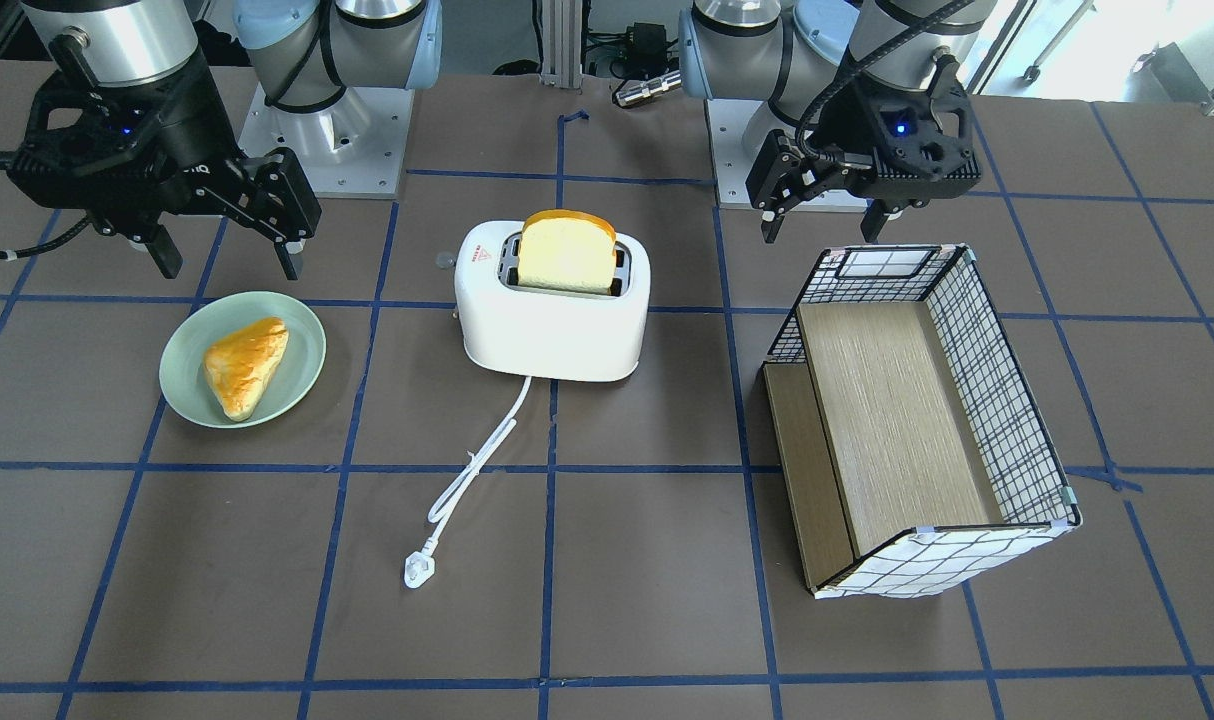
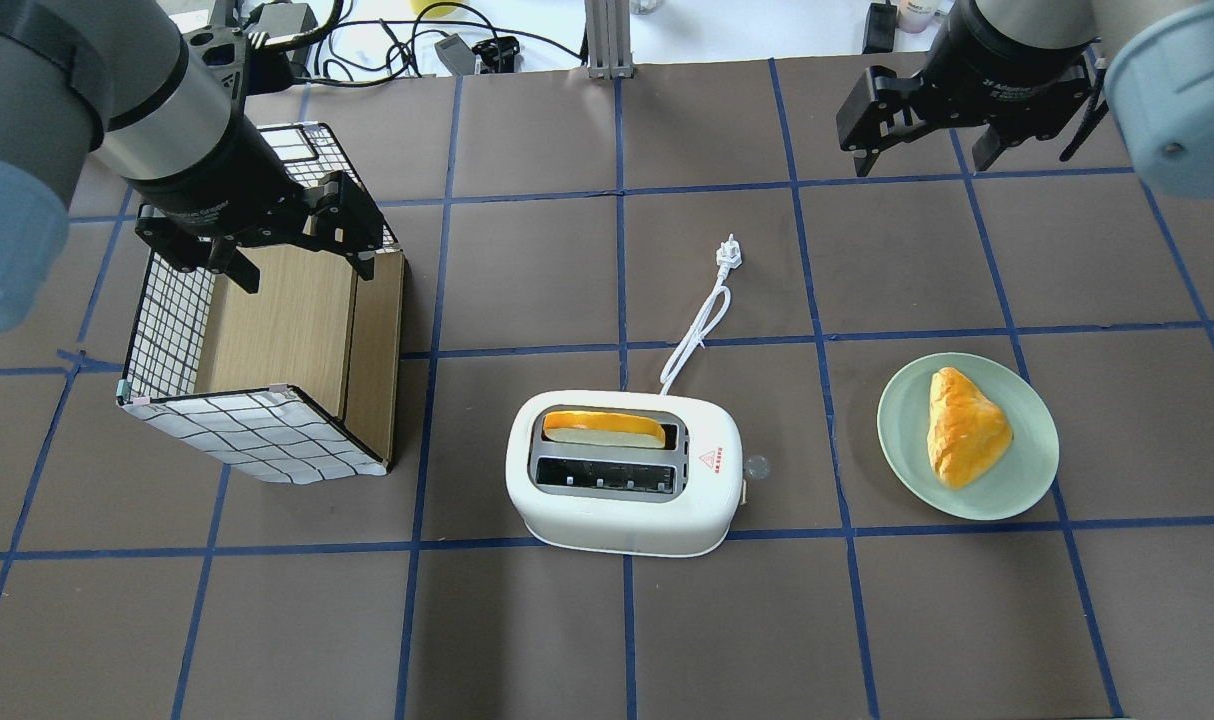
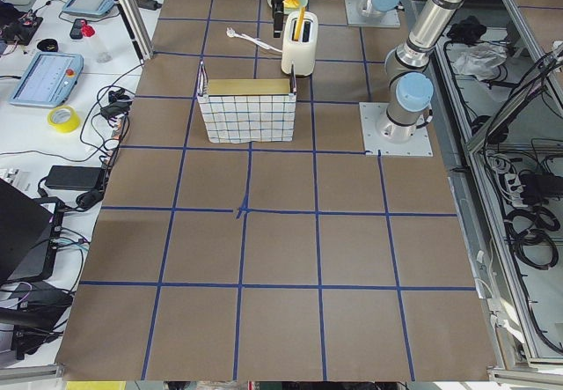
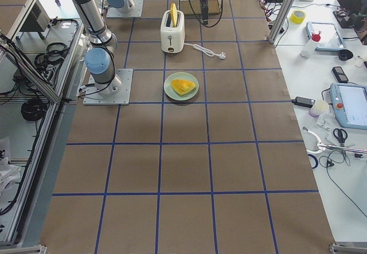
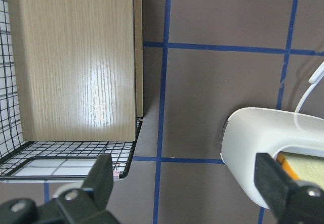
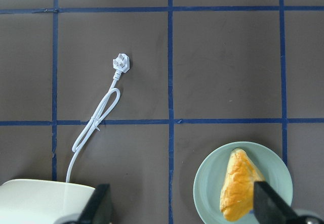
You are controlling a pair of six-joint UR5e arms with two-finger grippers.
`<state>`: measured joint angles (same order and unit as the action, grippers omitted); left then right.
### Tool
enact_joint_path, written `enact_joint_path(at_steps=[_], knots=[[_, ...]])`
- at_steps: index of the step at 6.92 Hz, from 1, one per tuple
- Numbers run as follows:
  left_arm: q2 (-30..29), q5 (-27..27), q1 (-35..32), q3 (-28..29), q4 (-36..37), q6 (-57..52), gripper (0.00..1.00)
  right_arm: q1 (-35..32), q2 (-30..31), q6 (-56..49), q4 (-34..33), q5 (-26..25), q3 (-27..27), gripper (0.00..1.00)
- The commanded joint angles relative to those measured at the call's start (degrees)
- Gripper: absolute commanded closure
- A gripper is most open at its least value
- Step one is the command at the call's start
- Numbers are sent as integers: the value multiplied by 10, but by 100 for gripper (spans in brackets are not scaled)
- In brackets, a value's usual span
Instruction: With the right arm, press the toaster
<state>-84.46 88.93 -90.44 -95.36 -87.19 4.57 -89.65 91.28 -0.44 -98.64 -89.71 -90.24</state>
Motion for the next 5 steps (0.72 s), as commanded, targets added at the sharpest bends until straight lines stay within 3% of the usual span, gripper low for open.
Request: enact_joint_path(at_steps=[1,2,4,5], knots=[[0,-1,0,0,0,0,0,-1,1,0,21,1,2,0],[0,0,0,0,0,0,0,-1,-3,-10,21,1,10,0],[0,0,0,0,1,0,0,-1,-41,-8,92,-3,80,0],[0,0,0,0,0,0,0,0,-41,-2,88,-5,72,0]])
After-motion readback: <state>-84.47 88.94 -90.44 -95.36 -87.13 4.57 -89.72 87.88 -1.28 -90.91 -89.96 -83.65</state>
